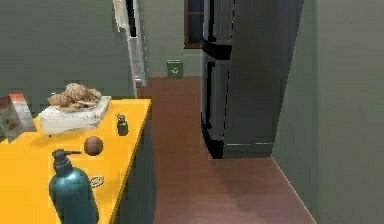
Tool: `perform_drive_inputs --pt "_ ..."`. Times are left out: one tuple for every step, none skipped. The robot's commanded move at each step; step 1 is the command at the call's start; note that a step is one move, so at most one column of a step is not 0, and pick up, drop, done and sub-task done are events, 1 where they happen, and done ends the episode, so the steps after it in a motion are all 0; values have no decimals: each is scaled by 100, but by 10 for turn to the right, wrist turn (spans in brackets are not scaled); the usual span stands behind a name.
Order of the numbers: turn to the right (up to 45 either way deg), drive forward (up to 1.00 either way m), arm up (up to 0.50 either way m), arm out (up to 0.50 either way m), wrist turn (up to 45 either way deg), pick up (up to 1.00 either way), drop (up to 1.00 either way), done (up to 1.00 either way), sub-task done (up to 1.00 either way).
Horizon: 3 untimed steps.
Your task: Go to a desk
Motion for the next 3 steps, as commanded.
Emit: perform_drive_inputs --pt "0 100 0 0 0 0 0 0 0" --pt "-60 0 0 0 0 0 0 0 0" --pt "0 50 0 0 0 0 0 0 0"
